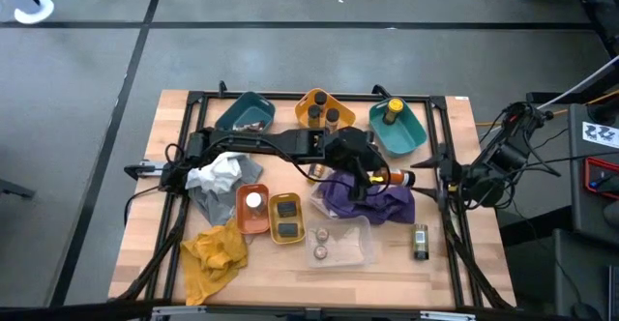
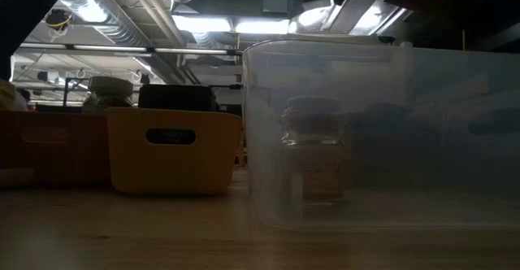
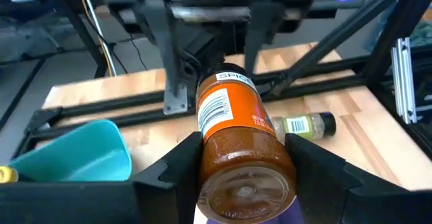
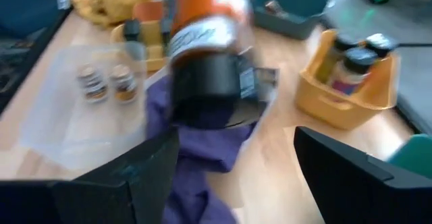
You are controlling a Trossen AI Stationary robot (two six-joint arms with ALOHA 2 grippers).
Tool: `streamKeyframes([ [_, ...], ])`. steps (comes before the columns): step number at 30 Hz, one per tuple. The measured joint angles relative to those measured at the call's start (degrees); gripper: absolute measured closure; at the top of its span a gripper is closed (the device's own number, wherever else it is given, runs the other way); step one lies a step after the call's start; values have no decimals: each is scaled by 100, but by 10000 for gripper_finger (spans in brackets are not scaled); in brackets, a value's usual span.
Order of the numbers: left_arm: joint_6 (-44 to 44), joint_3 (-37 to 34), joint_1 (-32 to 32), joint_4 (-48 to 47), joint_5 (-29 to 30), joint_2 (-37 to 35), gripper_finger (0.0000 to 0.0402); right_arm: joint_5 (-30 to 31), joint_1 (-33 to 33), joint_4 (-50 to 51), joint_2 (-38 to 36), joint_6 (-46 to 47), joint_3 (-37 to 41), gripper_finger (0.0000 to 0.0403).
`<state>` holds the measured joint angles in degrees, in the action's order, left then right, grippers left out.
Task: Sort spices by type
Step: Put the orange spice bottle into the yellow bin
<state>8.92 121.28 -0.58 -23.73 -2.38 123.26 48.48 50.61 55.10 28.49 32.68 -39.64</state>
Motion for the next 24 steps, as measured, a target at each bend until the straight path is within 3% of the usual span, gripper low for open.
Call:
streamKeyframes([
  [8,8,1,1,51,42,2,232,-268,0,-379,20,-147,2,109],
  [24,27,4,-87,507,8,-24,233,675,1,-789,22,-336,1,109],
])
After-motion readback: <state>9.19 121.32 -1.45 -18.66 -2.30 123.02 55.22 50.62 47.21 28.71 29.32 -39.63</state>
